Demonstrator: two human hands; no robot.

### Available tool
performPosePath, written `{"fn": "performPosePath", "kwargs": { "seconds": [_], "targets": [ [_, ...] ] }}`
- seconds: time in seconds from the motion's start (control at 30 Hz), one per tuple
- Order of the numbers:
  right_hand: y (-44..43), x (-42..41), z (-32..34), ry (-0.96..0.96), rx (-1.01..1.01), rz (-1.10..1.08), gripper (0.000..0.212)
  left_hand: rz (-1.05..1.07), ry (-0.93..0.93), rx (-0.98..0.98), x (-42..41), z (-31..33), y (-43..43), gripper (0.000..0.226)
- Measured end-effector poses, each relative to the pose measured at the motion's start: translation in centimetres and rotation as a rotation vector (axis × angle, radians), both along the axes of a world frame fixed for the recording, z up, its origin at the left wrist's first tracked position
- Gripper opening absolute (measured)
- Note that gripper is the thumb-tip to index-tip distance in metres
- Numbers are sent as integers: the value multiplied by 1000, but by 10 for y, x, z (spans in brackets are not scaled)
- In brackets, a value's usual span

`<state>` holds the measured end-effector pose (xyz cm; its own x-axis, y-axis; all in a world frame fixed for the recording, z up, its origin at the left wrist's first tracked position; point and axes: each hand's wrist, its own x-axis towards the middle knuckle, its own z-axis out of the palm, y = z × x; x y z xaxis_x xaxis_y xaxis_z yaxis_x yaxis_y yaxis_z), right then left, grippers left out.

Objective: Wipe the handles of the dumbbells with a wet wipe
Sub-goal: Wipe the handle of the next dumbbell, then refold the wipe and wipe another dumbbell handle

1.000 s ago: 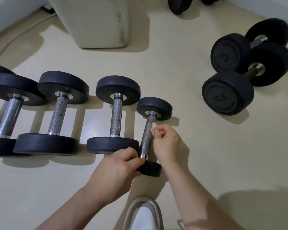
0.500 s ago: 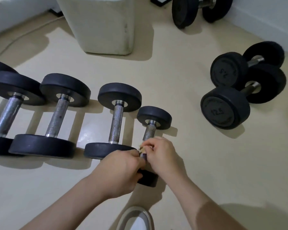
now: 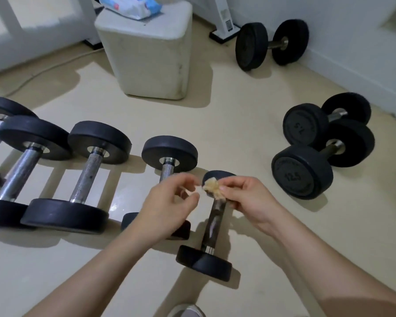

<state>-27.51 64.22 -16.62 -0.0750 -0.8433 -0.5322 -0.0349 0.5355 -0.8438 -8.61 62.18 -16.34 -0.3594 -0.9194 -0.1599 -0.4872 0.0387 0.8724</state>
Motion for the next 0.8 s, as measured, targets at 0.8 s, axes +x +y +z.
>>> {"fn": "performPosePath", "kwargs": {
  "seconds": [0.8],
  "targets": [
    [-20,-127,158,1151,-112,592,10,-430,595,605,-108,71,-73,25]
  ]
}}
